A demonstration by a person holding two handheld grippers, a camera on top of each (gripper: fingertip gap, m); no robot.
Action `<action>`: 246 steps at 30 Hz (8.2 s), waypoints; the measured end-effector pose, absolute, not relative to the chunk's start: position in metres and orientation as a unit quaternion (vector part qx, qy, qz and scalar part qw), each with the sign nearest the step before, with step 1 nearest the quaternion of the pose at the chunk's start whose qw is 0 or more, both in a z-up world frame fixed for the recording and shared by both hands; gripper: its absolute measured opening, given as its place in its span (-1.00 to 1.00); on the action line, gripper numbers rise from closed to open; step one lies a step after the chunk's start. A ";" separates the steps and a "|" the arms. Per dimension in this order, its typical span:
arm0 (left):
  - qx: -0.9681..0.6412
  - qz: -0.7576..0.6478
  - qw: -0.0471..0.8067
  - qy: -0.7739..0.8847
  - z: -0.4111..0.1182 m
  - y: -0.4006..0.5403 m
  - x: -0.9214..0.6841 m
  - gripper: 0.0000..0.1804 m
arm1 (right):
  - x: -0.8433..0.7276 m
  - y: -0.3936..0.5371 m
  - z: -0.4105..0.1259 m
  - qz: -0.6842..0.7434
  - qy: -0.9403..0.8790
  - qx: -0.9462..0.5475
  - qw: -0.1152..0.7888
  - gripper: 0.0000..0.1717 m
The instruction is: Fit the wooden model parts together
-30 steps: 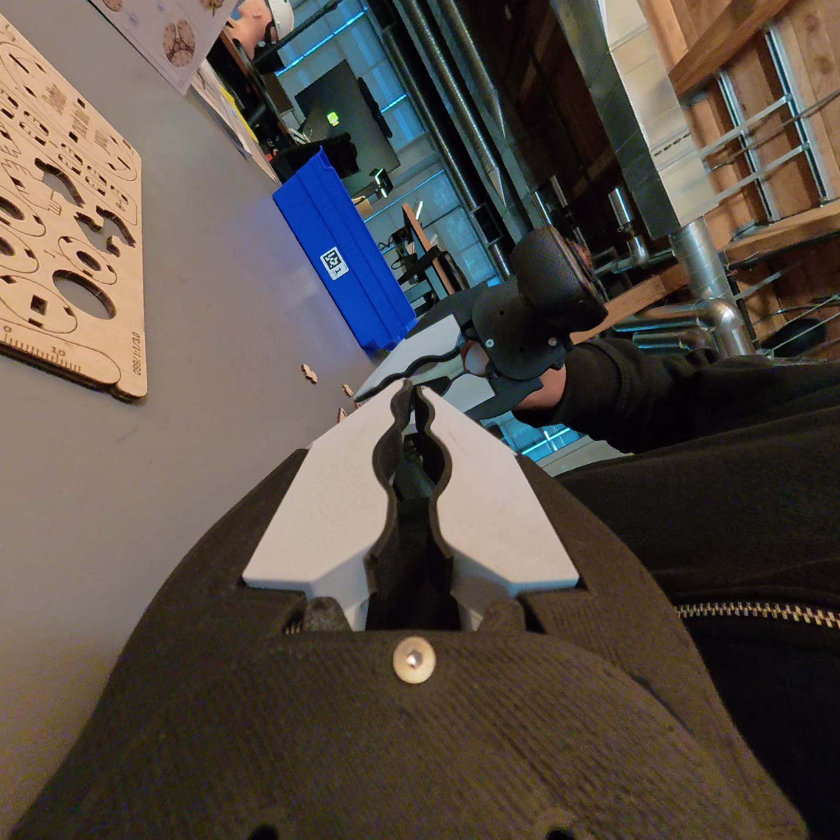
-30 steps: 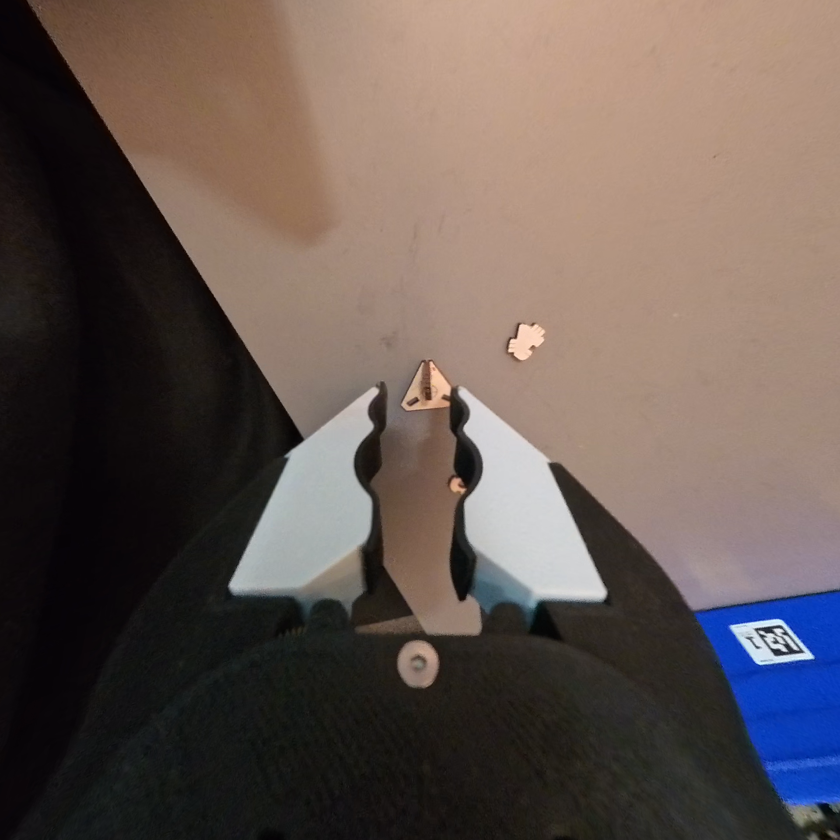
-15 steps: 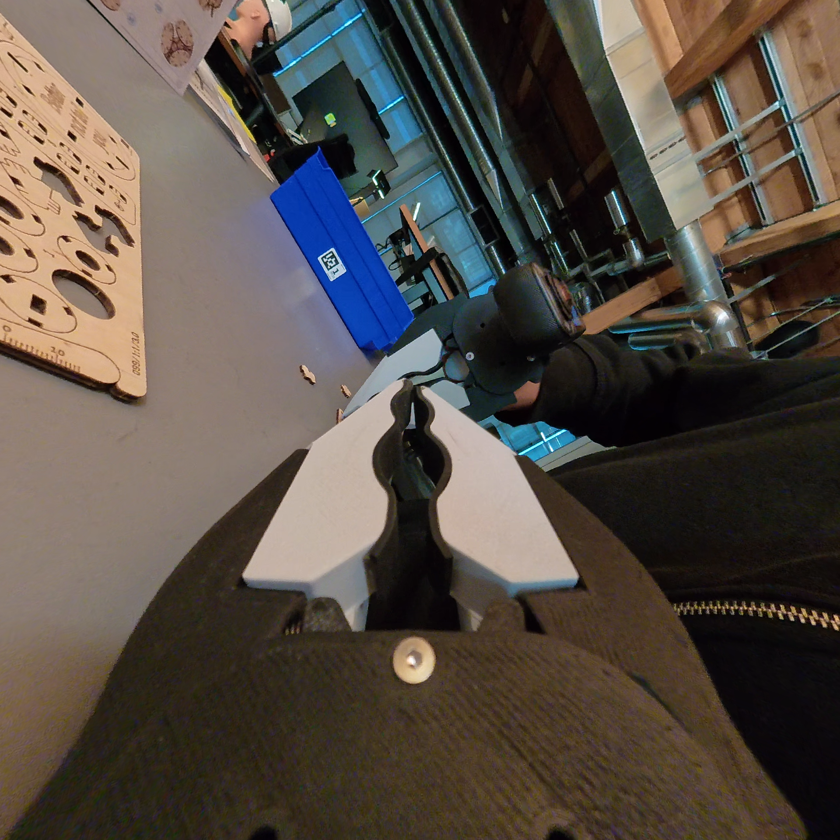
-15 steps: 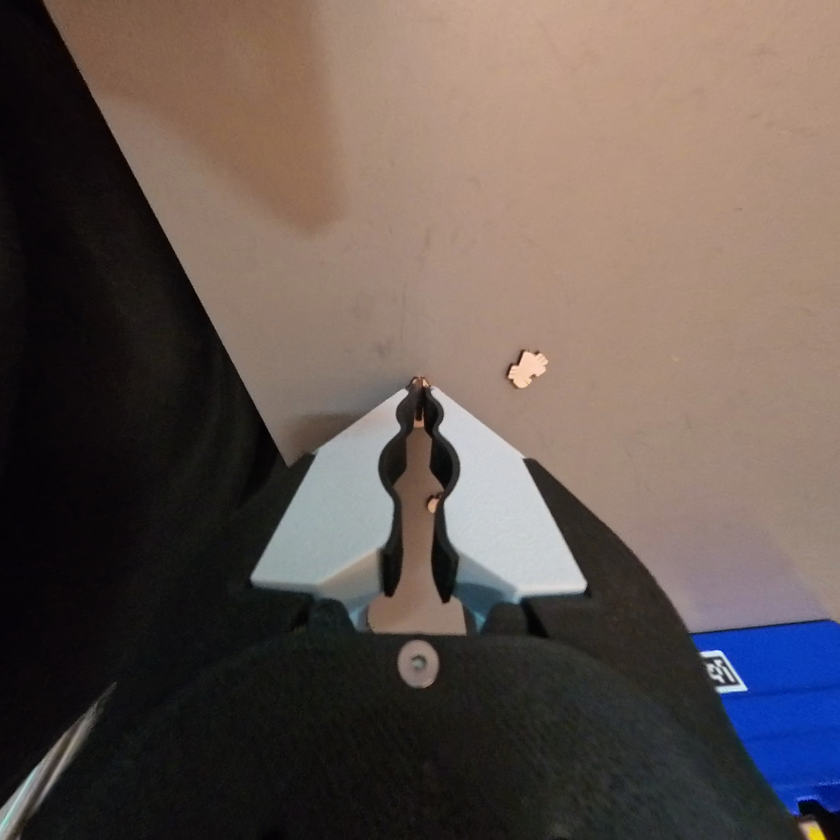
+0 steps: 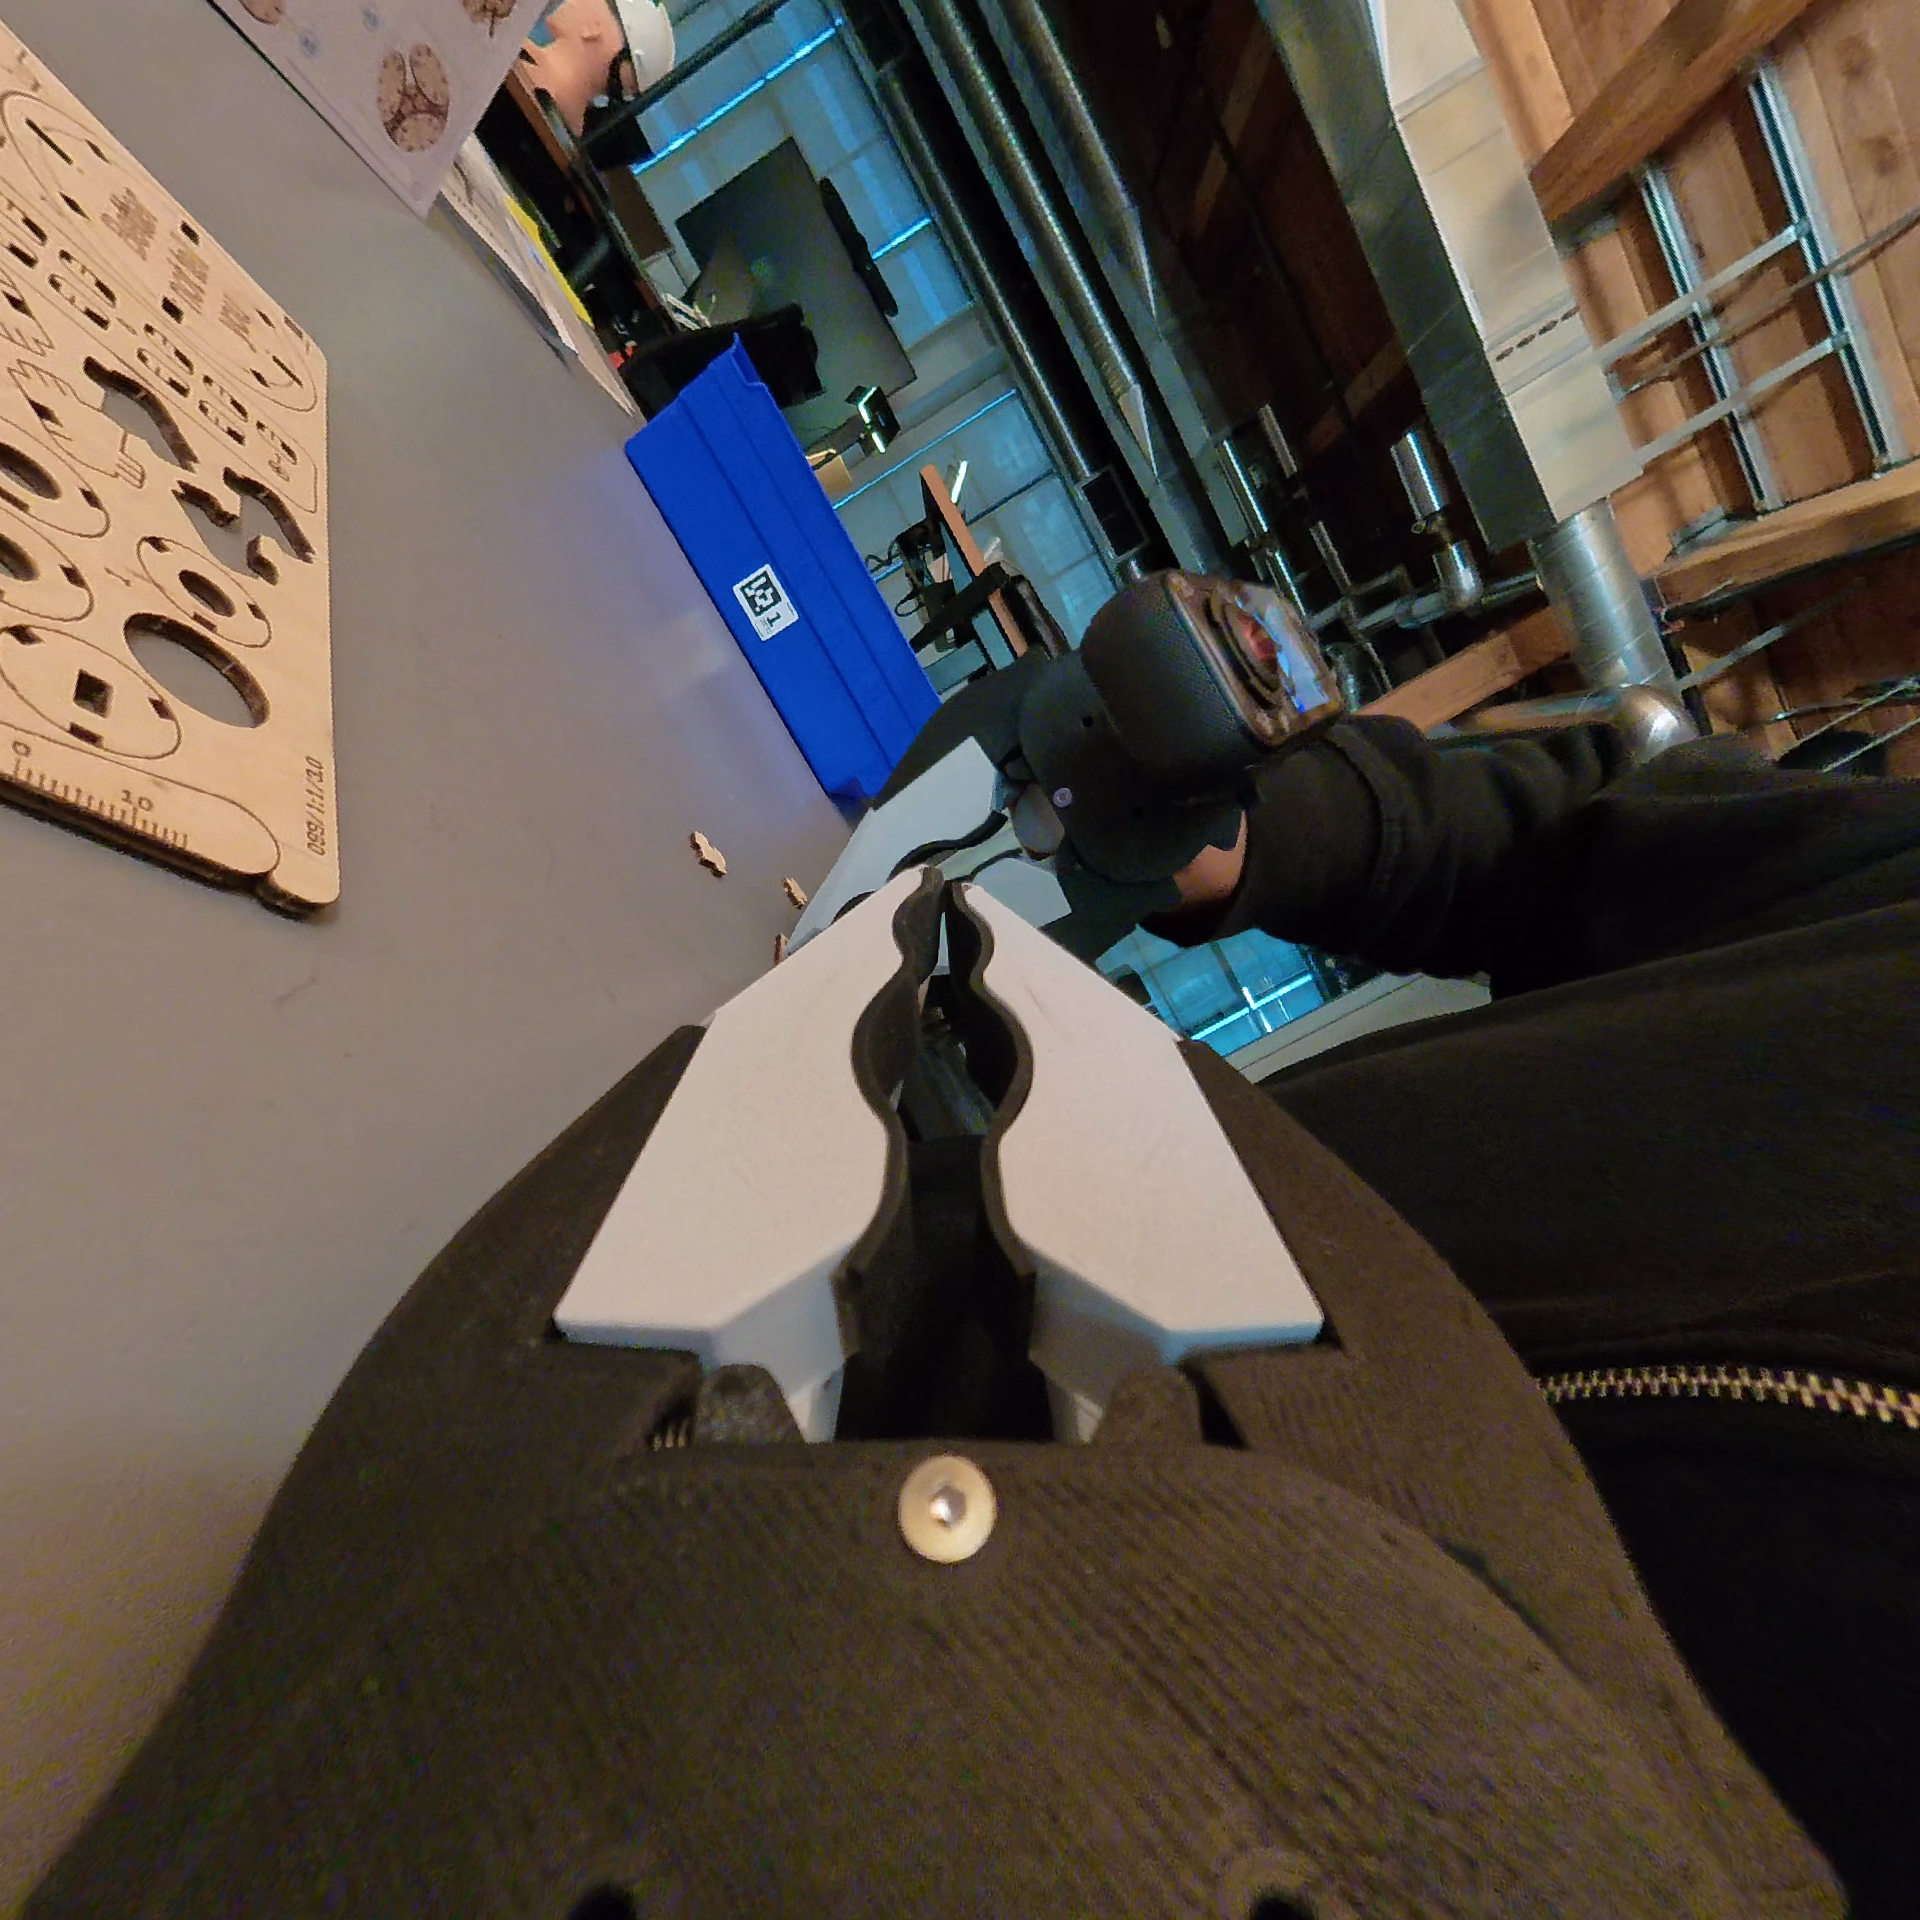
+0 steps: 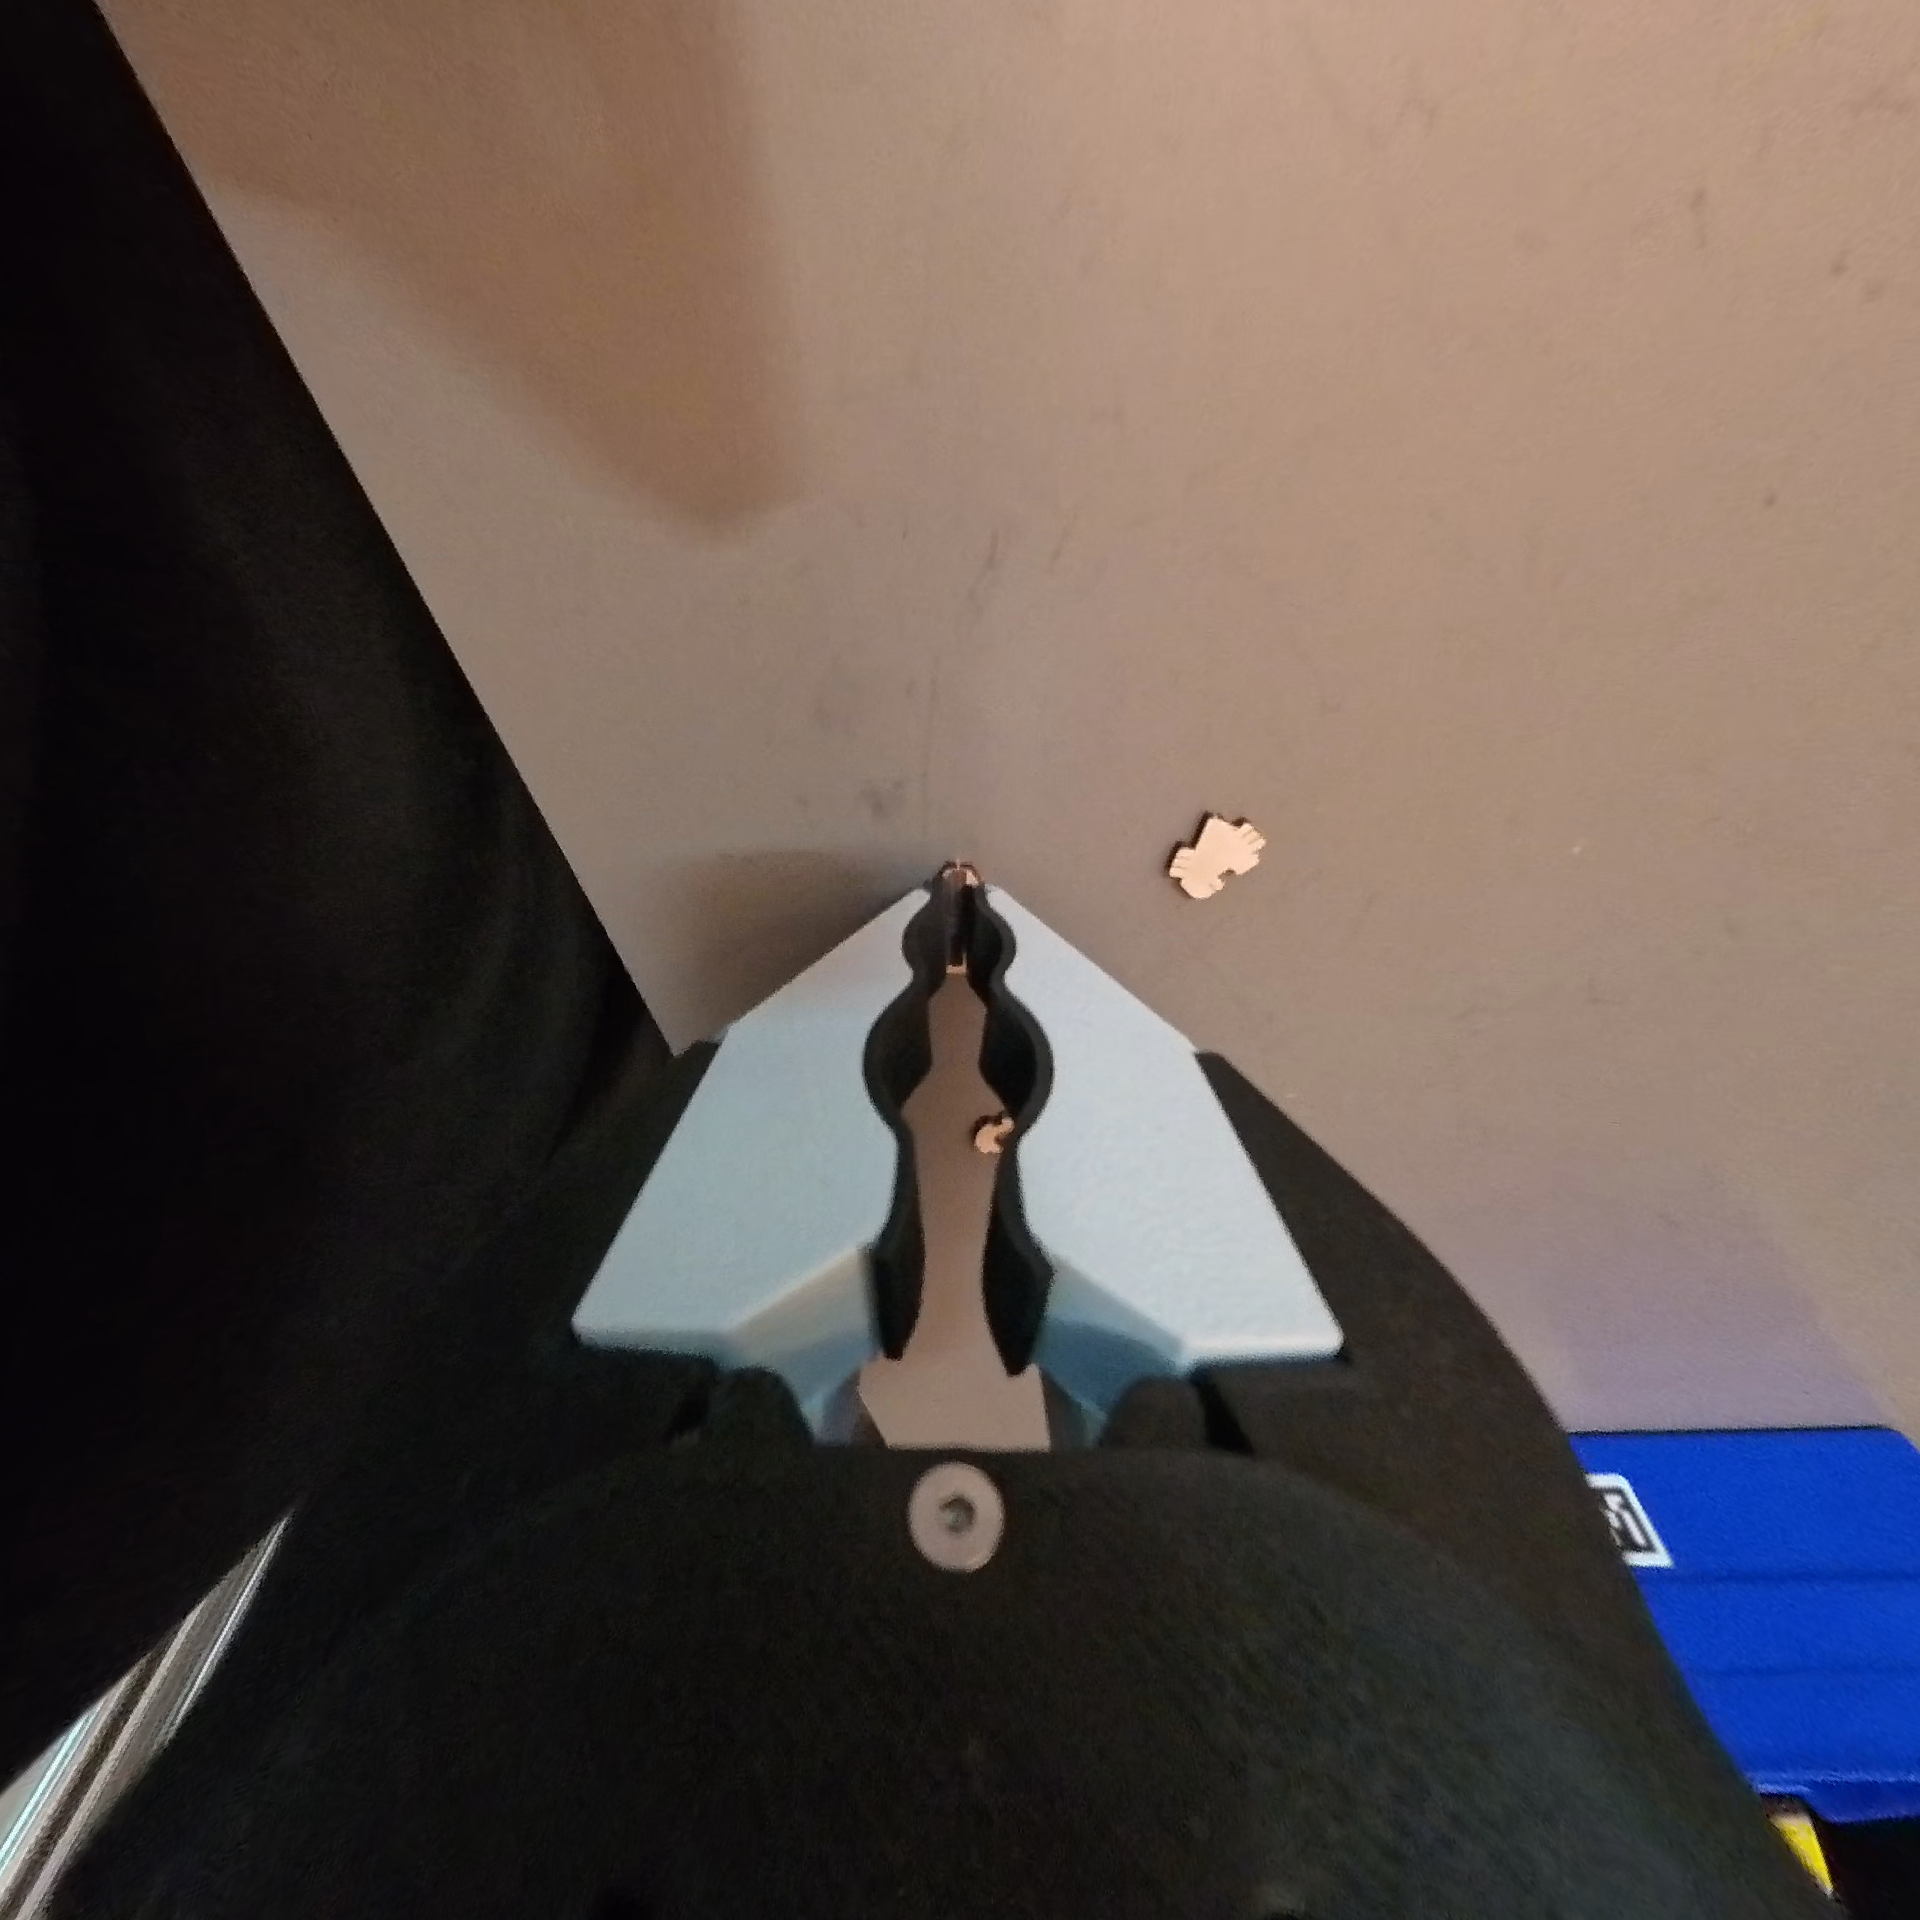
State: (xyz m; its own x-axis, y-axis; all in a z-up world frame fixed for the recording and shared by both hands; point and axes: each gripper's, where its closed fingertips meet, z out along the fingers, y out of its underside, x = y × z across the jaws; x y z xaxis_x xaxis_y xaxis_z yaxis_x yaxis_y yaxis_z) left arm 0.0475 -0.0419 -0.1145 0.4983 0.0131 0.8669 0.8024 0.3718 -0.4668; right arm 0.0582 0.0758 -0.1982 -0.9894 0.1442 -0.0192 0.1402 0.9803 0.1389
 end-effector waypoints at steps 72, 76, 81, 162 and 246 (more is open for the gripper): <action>-0.668 -0.122 0.645 -0.350 -0.135 0.020 0.074 -0.89 | 0.046 0.114 -0.152 -0.299 0.923 0.196 -0.146 -0.65; -0.726 -0.054 0.608 -0.317 -0.145 0.045 0.079 -0.73 | 0.052 0.135 -0.161 -0.353 0.902 0.213 -0.129 -0.64; -0.783 0.063 0.545 -0.294 -0.152 0.059 0.064 -0.65 | 0.064 0.156 -0.183 -0.370 0.895 0.241 -0.060 -0.56; -0.880 -0.031 0.409 -0.239 -0.193 0.096 0.073 -0.98 | 0.056 0.102 -0.190 -0.402 0.903 -0.121 0.098 -0.84; -0.903 0.000 0.317 -0.290 -0.195 0.099 0.075 -0.99 | 0.066 0.102 -0.187 -0.410 0.909 -0.052 0.056 -0.84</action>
State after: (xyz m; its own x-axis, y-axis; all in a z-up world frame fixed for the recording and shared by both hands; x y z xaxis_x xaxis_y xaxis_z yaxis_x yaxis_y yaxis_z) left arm 0.0745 0.0990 -0.1950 0.8317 0.5238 0.1841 0.5240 -0.6308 -0.5722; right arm 0.0664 0.1017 -0.1871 -0.9884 -0.1398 -0.0598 -0.0475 0.6577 -0.7517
